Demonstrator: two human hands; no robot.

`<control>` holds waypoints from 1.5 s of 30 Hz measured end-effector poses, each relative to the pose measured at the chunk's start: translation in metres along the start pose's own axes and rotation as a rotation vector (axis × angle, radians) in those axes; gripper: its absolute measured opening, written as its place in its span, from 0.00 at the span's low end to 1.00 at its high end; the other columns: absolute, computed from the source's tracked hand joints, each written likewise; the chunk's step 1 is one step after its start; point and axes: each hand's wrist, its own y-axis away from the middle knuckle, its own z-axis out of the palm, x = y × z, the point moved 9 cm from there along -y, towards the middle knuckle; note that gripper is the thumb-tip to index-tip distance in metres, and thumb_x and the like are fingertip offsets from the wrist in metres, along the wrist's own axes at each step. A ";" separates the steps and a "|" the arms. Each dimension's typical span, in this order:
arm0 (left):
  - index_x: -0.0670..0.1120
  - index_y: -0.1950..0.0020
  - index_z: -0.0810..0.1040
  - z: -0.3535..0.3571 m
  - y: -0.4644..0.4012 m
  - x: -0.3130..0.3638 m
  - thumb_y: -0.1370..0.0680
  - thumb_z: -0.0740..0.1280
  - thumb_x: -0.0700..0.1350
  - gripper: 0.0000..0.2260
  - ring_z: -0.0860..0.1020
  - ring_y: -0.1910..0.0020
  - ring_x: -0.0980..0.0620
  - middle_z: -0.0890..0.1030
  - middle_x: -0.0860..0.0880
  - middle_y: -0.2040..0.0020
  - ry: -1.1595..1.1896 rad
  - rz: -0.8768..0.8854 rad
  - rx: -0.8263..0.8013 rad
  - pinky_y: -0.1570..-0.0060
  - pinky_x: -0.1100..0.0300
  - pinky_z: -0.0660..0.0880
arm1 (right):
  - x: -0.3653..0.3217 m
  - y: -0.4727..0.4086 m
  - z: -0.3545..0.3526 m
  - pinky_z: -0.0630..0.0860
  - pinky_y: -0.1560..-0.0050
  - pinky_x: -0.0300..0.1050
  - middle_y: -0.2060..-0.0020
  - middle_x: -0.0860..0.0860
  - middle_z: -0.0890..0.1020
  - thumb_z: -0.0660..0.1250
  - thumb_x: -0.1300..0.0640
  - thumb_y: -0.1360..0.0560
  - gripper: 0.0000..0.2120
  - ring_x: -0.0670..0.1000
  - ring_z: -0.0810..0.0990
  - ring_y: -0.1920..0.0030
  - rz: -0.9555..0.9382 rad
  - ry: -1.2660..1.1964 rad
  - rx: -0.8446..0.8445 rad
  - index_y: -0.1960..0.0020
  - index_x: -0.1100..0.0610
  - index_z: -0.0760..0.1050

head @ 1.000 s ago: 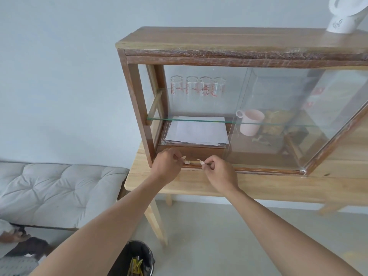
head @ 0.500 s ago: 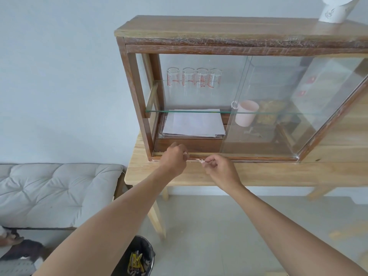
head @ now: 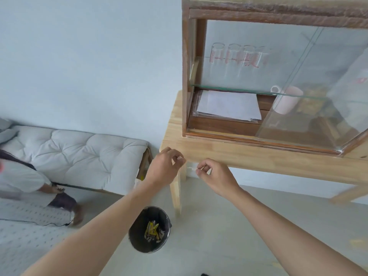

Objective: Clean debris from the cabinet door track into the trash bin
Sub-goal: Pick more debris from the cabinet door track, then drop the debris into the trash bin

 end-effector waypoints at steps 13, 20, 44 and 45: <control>0.53 0.50 0.84 0.084 0.145 -0.308 0.16 0.69 0.50 0.06 0.81 0.50 0.47 0.82 0.51 0.50 0.037 -0.644 -0.124 0.51 0.53 0.77 | 0.078 -0.014 0.268 0.77 0.58 0.44 0.57 0.41 0.86 0.72 0.48 0.22 0.04 0.46 0.83 0.55 0.112 0.231 -0.362 0.55 0.46 0.82; 0.51 0.47 0.85 0.197 0.180 -0.466 0.15 0.67 0.50 0.07 0.83 0.49 0.45 0.84 0.48 0.47 0.014 -0.792 -0.214 0.49 0.50 0.82 | 0.188 -0.038 0.429 0.81 0.49 0.49 0.54 0.42 0.87 0.70 0.50 0.21 0.03 0.50 0.84 0.51 0.175 0.367 -0.526 0.51 0.45 0.82; 0.56 0.19 0.71 0.160 0.168 -0.379 0.17 0.69 0.54 0.26 0.81 0.35 0.51 0.79 0.54 0.30 -0.045 -0.661 -0.344 0.37 0.55 0.80 | 0.153 0.012 0.346 0.79 0.43 0.42 0.47 0.41 0.86 0.65 0.45 0.19 0.19 0.44 0.84 0.46 0.280 0.223 -0.483 0.30 0.46 0.79; 0.58 0.20 0.72 0.141 0.162 -0.351 0.18 0.69 0.55 0.26 0.81 0.38 0.53 0.80 0.56 0.31 -0.041 -0.628 -0.316 0.38 0.57 0.80 | 0.133 0.018 0.319 0.79 0.42 0.42 0.46 0.41 0.86 0.66 0.44 0.20 0.18 0.43 0.84 0.47 0.258 0.188 -0.449 0.32 0.46 0.80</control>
